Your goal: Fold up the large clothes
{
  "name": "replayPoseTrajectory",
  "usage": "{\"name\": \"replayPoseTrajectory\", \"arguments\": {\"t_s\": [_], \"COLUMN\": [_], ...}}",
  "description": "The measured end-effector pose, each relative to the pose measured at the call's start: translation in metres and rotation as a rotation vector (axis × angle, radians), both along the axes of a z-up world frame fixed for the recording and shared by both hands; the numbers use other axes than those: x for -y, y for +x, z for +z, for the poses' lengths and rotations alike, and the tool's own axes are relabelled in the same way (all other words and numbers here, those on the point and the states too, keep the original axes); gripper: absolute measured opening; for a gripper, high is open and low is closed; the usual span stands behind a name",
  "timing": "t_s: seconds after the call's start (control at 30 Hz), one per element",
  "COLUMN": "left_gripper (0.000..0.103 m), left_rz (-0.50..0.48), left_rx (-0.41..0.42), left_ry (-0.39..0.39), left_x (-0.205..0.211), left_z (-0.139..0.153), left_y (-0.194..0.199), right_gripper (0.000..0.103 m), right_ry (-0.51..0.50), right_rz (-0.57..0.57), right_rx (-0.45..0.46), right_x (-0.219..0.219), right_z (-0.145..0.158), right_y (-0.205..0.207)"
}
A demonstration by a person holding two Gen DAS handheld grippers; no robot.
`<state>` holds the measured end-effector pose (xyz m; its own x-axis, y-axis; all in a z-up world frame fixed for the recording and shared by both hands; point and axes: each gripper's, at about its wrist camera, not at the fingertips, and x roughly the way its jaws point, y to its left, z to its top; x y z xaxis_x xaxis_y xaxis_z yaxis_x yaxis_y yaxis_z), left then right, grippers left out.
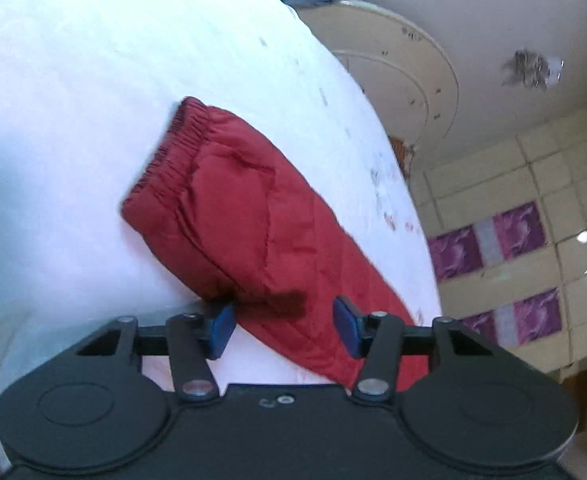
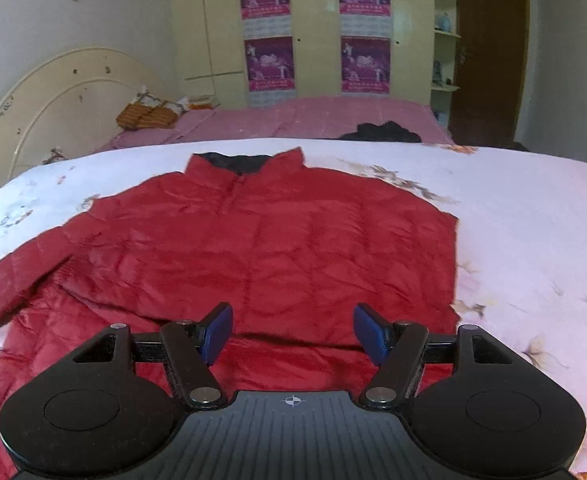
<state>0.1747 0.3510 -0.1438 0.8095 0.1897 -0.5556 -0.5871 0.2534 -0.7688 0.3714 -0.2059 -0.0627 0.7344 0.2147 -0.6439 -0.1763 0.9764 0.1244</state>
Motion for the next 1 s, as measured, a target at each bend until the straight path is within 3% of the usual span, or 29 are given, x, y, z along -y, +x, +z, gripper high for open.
{"name": "replayPoseTrajectory", "arguments": {"t_s": [0.13, 0.2, 0.3, 0.47, 0.5, 0.6, 0.63, 0.7, 0.87, 0.97, 1.0], "left_gripper": [0.045, 0.017, 0.009, 0.008, 0.012, 0.050, 0.054, 0.056, 0.055, 0.049, 0.038], "left_rz": [0.015, 0.024, 0.029, -0.002, -0.009, 0.007, 0.004, -0.005, 0.113, 0.166, 0.172], "left_rx": [-0.005, -0.019, -0.019, -0.003, 0.002, 0.003, 0.017, 0.007, 0.079, 0.080, 0.067], "left_ry": [0.043, 0.053, 0.039, 0.076, 0.078, 0.046, 0.048, 0.081, 0.022, 0.033, 0.041], "left_x": [-0.012, -0.017, -0.026, -0.022, -0.021, -0.011, -0.005, 0.002, -0.013, -0.017, -0.017], "left_z": [0.004, 0.005, -0.001, 0.002, 0.003, 0.003, 0.002, 0.004, -0.008, -0.012, -0.012], "left_y": [0.016, 0.020, 0.022, 0.023, 0.023, 0.020, 0.019, 0.022, 0.026, 0.029, 0.031], "right_gripper": [0.067, 0.066, 0.058, 0.058, 0.058, 0.058, 0.058, 0.058, 0.058, 0.058, 0.058], "right_ry": [-0.005, 0.003, 0.006, 0.010, 0.011, 0.023, 0.026, 0.037, 0.033, 0.028, 0.026], "right_rz": [-0.020, -0.038, -0.059, -0.102, -0.112, -0.132, -0.136, -0.145, -0.140, -0.139, -0.141], "right_rx": [0.002, -0.001, -0.001, 0.001, -0.003, -0.010, -0.009, -0.015, -0.015, -0.012, -0.011], "right_x": [-0.003, -0.001, 0.005, 0.014, 0.015, 0.018, 0.018, 0.019, 0.016, 0.016, 0.017], "right_z": [0.001, 0.002, 0.004, 0.005, 0.003, 0.001, 0.000, -0.002, -0.002, -0.001, -0.001], "right_y": [0.005, 0.007, 0.009, 0.009, 0.009, 0.008, 0.007, 0.007, 0.007, 0.007, 0.007]}}
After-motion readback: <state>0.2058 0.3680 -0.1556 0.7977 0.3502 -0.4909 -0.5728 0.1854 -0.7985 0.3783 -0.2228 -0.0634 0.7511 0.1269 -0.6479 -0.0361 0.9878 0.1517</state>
